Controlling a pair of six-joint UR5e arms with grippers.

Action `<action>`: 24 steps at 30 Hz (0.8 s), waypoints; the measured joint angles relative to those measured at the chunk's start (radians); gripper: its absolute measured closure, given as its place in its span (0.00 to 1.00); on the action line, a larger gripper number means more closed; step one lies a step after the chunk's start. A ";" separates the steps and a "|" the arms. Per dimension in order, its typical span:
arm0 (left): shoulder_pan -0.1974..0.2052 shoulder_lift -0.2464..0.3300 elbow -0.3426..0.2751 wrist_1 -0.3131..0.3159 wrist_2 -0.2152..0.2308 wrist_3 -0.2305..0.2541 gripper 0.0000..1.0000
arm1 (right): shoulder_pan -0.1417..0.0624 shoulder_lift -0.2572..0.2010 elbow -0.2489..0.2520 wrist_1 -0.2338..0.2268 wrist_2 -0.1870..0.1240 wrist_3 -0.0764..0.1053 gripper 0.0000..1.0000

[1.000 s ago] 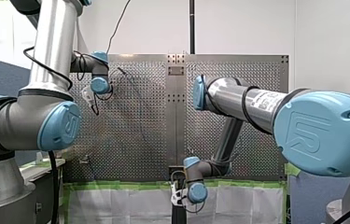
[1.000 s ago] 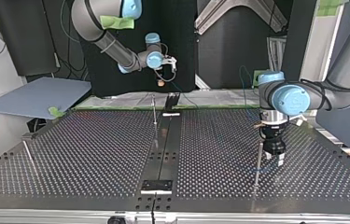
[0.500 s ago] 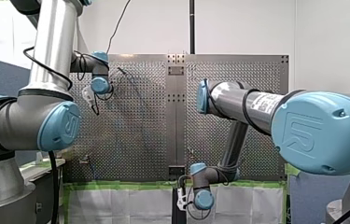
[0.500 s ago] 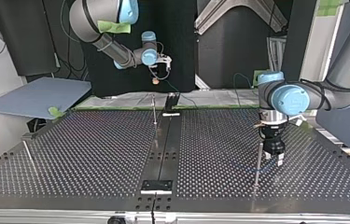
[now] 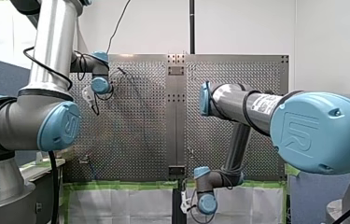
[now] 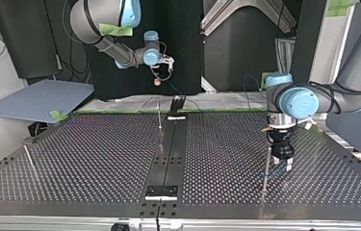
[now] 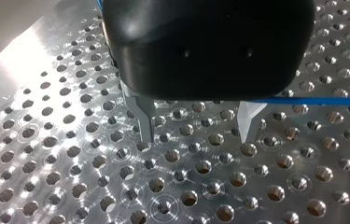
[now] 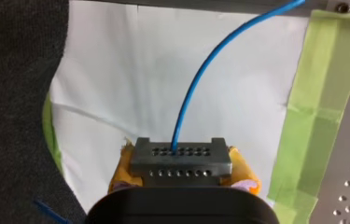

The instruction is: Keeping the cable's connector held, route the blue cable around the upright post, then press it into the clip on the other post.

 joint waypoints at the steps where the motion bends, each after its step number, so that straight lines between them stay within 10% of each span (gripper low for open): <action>1: 0.000 0.000 0.000 0.000 0.000 0.000 0.13 | -0.001 -0.002 0.006 -0.007 0.000 0.000 1.00; 24: -0.010 0.000 0.000 0.000 -0.001 0.001 0.13 | -0.014 -0.179 0.197 -0.199 0.039 0.041 1.00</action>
